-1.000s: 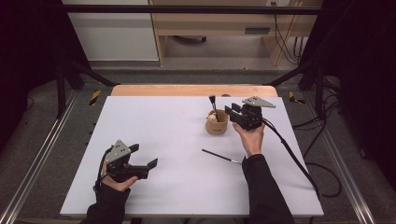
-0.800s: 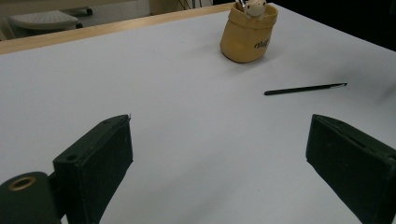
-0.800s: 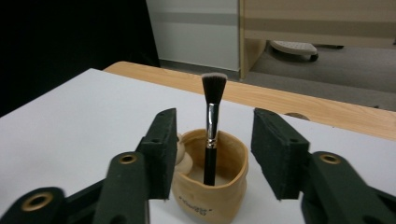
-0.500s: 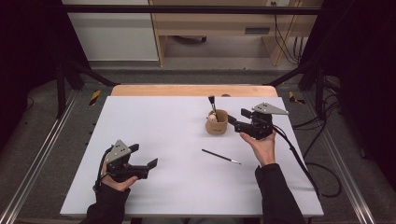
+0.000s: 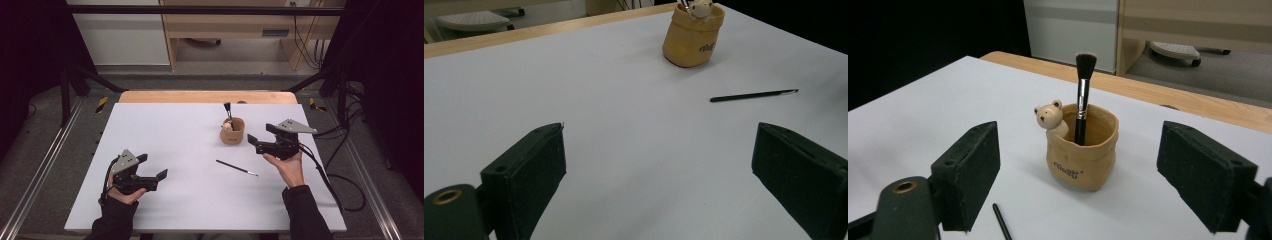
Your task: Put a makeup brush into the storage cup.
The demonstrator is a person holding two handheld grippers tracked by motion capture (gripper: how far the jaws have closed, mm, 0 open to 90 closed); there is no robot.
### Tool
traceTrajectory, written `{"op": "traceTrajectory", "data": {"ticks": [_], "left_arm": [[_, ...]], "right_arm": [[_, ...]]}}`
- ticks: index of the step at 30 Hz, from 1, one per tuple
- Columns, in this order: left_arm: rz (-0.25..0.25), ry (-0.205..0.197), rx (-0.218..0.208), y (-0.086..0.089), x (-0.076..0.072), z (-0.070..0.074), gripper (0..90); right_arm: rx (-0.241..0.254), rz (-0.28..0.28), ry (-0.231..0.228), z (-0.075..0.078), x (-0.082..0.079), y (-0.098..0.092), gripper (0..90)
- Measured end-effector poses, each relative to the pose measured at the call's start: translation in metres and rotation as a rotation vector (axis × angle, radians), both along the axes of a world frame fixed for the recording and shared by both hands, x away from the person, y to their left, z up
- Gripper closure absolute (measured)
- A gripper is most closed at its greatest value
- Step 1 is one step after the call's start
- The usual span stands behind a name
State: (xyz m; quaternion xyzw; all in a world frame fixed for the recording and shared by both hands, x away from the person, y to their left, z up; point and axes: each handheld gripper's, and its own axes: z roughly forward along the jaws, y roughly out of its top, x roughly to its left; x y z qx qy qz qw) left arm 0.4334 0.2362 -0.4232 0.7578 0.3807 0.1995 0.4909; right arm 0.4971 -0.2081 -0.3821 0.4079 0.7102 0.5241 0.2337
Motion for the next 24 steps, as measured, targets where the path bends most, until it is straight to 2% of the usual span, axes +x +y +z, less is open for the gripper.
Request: {"op": "traceTrajectory", "data": {"ticks": [2, 13, 24], "left_arm": [[0.000, 0.001, 0.002, 0.001, 0.000, 0.000, 6.5], [0.006, -0.001, -0.010, 0.006, 0.001, 0.002, 6.2], [0.015, -0.002, -0.015, 0.011, 0.001, 0.003, 6.1]], "right_arm": [[0.009, 0.003, 0.006, -0.001, -0.004, -0.004, 16.1], [0.017, 0.018, -0.024, -0.006, -0.030, -0.018, 11.4], [0.028, 0.014, -0.016, -0.022, -0.048, -0.032, 8.4]]}}
